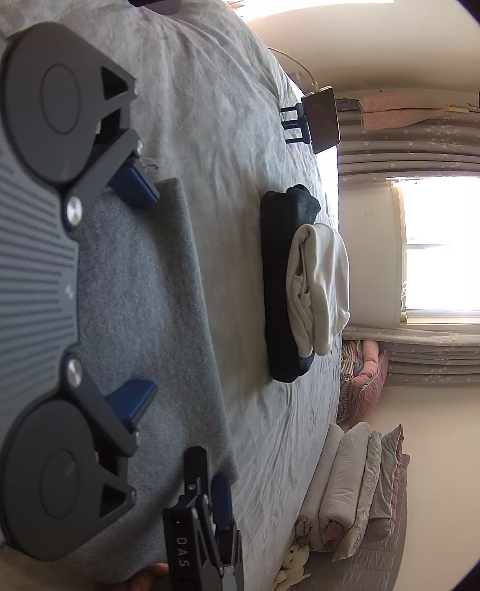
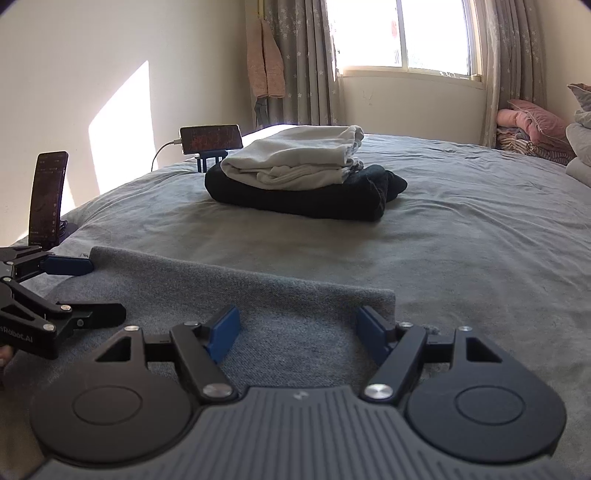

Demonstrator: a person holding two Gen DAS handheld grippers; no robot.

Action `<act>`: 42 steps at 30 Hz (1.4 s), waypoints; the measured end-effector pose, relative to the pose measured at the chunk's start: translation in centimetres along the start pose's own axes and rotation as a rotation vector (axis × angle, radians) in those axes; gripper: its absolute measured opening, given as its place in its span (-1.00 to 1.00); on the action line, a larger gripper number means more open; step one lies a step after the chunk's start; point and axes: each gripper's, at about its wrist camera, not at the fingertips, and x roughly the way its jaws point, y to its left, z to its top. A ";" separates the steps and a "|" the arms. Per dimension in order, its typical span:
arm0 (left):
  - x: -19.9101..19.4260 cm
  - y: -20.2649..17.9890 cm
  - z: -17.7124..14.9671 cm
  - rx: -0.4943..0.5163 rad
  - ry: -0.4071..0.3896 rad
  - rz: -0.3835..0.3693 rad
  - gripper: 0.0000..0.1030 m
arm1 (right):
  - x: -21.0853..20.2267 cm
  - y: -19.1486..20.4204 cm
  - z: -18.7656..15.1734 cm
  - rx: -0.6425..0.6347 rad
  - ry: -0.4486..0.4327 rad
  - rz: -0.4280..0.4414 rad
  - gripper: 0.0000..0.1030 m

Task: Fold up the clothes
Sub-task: 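Open both grippers and release the folded grey sweater onto the bed, then move both open grippers to the folded edge of the sweater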

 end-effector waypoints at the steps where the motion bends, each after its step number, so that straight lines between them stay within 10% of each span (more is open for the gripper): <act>1: -0.1 0.3 -0.2 -0.009 0.006 -0.004 0.99 | -0.3 -0.5 -0.1 0.015 -0.001 -0.001 0.44; 8: -0.5 2.2 -0.4 -0.102 0.005 -0.047 0.99 | -1.5 -4.2 -0.5 0.190 -0.021 0.024 0.47; 17: -4.3 -0.4 1.4 0.056 -0.153 -0.034 0.99 | -4.1 0.7 0.7 0.001 -0.113 0.036 0.48; 23: -3.6 -2.4 0.2 0.141 -0.069 -0.213 0.99 | -3.4 3.5 -0.4 -0.094 -0.032 0.181 0.48; 42: -1.7 -2.3 -1.3 0.168 0.036 -0.270 0.99 | -2.7 0.8 -1.4 -0.080 0.083 0.312 0.55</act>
